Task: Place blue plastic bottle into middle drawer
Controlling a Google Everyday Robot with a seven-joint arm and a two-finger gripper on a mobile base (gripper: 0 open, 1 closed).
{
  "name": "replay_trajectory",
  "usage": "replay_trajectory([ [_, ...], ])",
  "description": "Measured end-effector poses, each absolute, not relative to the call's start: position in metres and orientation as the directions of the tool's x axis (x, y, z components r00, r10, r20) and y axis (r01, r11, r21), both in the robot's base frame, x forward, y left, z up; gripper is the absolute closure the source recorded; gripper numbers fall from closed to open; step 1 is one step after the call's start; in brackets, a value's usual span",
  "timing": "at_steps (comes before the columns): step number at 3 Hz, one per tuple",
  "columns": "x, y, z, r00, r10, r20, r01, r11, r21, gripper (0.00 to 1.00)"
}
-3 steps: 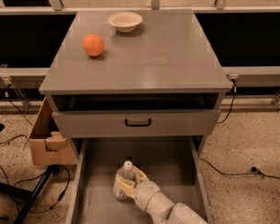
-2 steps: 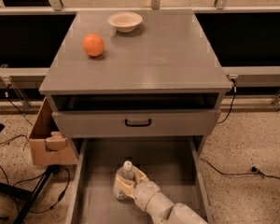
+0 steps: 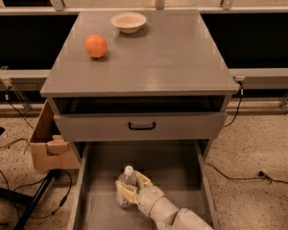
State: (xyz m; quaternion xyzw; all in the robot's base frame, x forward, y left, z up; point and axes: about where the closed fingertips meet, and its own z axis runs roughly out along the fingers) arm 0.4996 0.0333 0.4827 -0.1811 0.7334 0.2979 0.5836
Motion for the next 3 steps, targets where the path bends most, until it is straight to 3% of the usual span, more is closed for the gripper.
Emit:
replay_trajectory([
  [1,0.4996,0.034,0.483,-0.253,0.082,-0.964,-0.614,0.756,0.226,0.0],
  [3,0.5012,0.037,0.4852,-0.265,0.073,-0.962,-0.623,0.749,0.228,0.0],
])
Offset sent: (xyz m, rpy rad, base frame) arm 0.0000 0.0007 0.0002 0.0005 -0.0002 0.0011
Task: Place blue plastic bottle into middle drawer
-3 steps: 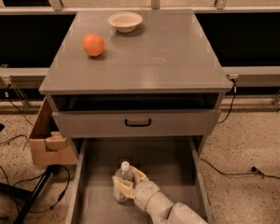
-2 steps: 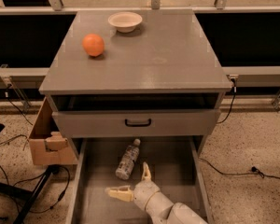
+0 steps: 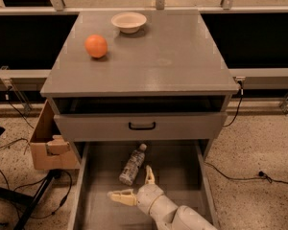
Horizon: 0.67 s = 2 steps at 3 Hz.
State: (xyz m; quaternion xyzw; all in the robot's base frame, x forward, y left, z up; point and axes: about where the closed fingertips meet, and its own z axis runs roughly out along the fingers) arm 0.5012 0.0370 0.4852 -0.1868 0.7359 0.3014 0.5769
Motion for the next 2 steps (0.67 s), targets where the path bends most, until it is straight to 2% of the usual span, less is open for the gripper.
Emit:
replay_trajectory([
  [2,0.46,0.031,0.49,-0.415,0.032,-0.909,-0.693,0.637,0.338,0.0],
])
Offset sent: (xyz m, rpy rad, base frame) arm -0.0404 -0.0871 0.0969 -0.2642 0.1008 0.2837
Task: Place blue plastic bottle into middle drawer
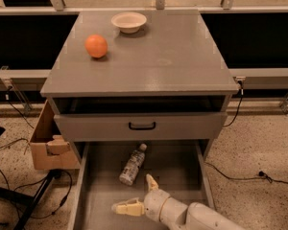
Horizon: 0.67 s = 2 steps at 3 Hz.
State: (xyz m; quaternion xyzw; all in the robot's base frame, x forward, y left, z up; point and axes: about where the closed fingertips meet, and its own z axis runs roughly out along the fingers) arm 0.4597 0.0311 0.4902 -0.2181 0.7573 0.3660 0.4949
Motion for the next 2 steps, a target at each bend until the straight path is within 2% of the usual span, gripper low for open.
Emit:
replay_trajectory([
  [1,0.415,0.019,0.502,-0.53,-0.006,-0.848,-0.703,0.562,0.436,0.0],
  [2,0.401,-0.001,0.537,-0.552,-0.053,-0.832,-0.708,0.556,0.435,0.0],
])
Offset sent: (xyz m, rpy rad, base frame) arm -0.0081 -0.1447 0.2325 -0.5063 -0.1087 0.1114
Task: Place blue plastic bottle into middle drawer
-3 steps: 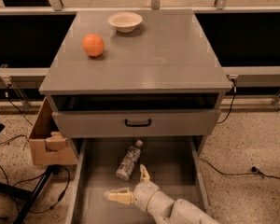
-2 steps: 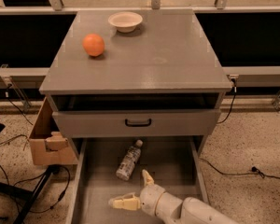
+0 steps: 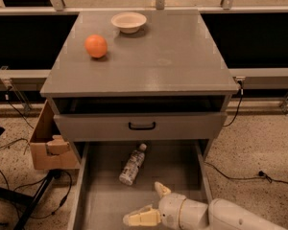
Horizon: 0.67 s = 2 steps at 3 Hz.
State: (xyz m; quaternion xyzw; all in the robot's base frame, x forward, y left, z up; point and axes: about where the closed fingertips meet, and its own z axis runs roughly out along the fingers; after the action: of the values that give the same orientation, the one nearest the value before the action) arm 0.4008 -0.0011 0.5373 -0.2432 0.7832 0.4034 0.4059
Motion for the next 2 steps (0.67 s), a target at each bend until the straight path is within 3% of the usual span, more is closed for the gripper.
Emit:
replay_trajectory([
  [2,0.432,-0.047,0.633,-0.474,-0.222,-0.852,-0.735,0.632,0.245,0.0],
])
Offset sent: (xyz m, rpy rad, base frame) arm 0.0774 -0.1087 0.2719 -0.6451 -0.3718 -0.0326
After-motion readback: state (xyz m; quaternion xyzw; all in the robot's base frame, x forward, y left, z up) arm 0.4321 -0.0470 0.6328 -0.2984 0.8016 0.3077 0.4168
